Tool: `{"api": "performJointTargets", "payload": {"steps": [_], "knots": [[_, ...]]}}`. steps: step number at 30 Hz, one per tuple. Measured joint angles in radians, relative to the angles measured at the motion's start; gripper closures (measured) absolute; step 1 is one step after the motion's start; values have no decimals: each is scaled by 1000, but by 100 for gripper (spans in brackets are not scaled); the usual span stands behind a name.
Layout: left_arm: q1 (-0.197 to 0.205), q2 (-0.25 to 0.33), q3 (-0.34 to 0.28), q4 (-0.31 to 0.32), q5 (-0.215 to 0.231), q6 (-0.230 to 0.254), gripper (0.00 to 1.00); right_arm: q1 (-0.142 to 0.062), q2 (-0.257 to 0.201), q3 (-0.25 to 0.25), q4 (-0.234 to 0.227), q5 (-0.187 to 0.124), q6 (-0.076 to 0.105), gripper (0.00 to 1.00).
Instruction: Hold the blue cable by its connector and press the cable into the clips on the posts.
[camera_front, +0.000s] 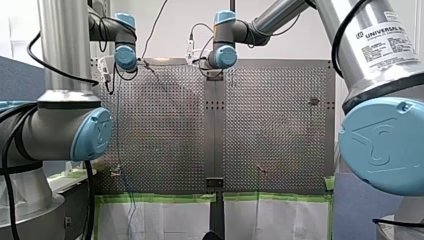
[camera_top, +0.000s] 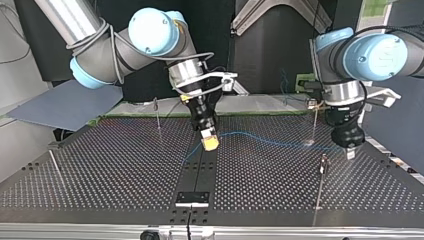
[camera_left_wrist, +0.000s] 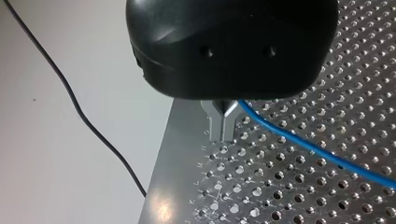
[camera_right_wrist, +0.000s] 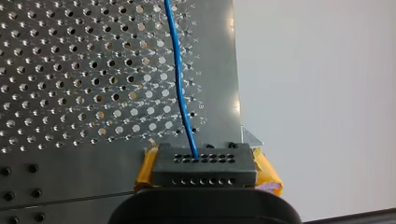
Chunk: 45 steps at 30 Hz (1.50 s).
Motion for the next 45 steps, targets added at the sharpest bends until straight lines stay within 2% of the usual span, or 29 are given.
{"api": "performJointTargets", "payload": {"steps": [16, 22, 31, 34, 38, 45], "knots": [[21, -27, 32, 29, 58, -26, 100, 2, 26, -37, 4, -2, 0, 100], [22, -53, 42, 24, 64, -20, 100, 3, 28, -46, 8, -2, 0, 100], [18, -57, 42, 12, 62, -18, 100, 3, 28, -47, 13, -2, 0, 100], [17, -57, 43, 3, 58, -18, 100, 5, 28, -47, 18, -2, -4, 100], [16, -56, 43, -8, 51, -22, 100, 13, 28, -47, 21, -2, -21, 100], [14, -43, 40, -34, 21, -33, 100, 27, 28, -47, 26, -2, -40, 100]]}}
